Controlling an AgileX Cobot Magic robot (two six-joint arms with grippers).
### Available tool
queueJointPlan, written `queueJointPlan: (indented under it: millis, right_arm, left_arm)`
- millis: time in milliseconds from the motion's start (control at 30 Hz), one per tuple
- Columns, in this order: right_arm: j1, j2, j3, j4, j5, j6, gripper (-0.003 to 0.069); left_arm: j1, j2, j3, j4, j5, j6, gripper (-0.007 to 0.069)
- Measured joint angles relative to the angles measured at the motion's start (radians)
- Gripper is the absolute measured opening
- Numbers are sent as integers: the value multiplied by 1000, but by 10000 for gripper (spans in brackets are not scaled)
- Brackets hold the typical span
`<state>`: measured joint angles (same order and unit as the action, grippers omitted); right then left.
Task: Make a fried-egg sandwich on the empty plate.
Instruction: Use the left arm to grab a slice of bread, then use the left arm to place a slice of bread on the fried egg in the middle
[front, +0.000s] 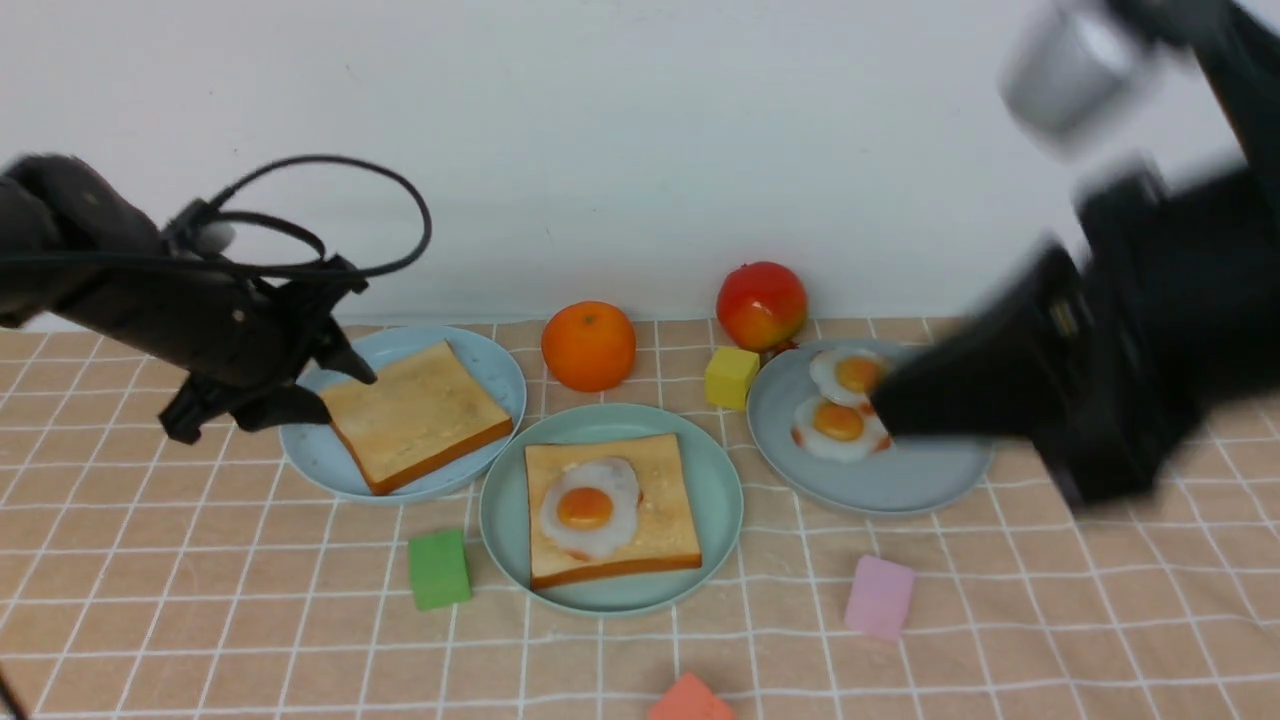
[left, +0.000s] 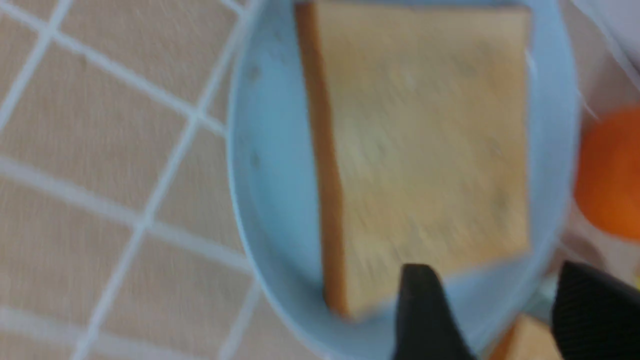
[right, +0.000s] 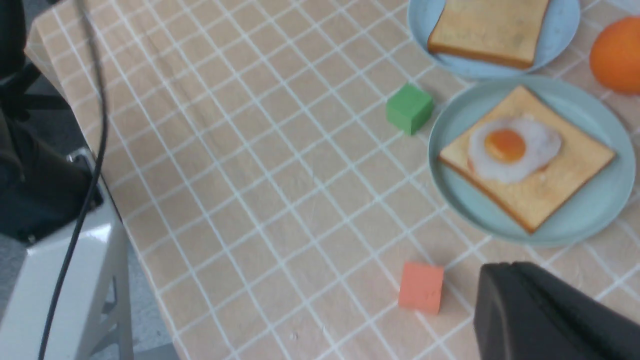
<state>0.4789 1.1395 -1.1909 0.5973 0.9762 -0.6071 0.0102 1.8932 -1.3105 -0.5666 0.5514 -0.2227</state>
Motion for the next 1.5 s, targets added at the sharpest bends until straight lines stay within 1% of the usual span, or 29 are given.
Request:
queueJointPlan:
  millis: [33,133,233,333,433,467,500,567,600,633,667,700,900,967,1067,1100,1133,1233,1367,1500]
  right_arm:
    - [1,-45,58,7,-24,-6,-13]
    - [1,-104,118,14,-44,-11,-13]
    - [1,-135,132,17,-43,-12,-13]
    - [1,-161,132,32,-47,-12,-13]
    - [1,-170,132,41,-47,-12,-13]
    - [1,-171,132,43,-47,-12,-13]
    - [1,-171,132,43,-46,-12,-13]
    - [1,-171,133,43,-44,-12,-12]
    - [1,-171,133,43,-42,-12,-11]
    - [1,-171,133,43,-41,-12,-10]
    - [1,-171,133,44,-39,-12,-8]
    - [1,-171,133,45,-39,-12,-8]
    - [1,-171,133,50,-41,-12,-5]
    - [1,-171,133,50,-54,-12,-3]
    - [1,-171,133,50,-78,-12,0]
    - [1,-171,133,50,-79,-12,0]
    - [1,-171,133,50,-88,-12,1]
    - [1,-171,133,50,-97,-12,1]
    - [1,-171,133,50,-98,-12,3]
    - [1,-171,133,50,-98,-12,6]
  left_arm:
    - [0,35,-18,0,-16,10,412]
    - [0,100,-47,-1,-28,35,428]
    - [0,140,-63,-7,-30,48,424]
    - [0,181,-70,-32,-44,53,386]
    - [0,192,-76,-44,-56,69,311]
    - [0,193,-76,-46,-56,77,272]
    - [0,193,-76,-46,-53,91,212]
    - [0,191,-76,-46,-46,103,129]
    - [0,191,-76,-46,-44,103,120]
    - [1,187,-76,-46,-38,105,65]
    - [1,179,-76,-44,-21,105,29]
    - [1,167,-76,-40,-9,105,17]
    - [-7,38,-75,-33,68,162,17]
    - [-45,-35,-66,-34,83,214,17]
    - [-116,-85,-48,-54,86,256,17]
    - [-116,-85,-48,-54,86,256,17]
    - [-151,-89,-37,-64,86,267,17]
    - [-213,-65,0,-78,81,274,17]
    - [-236,-14,27,-95,80,281,17]
    - [-236,53,33,-170,61,363,17]
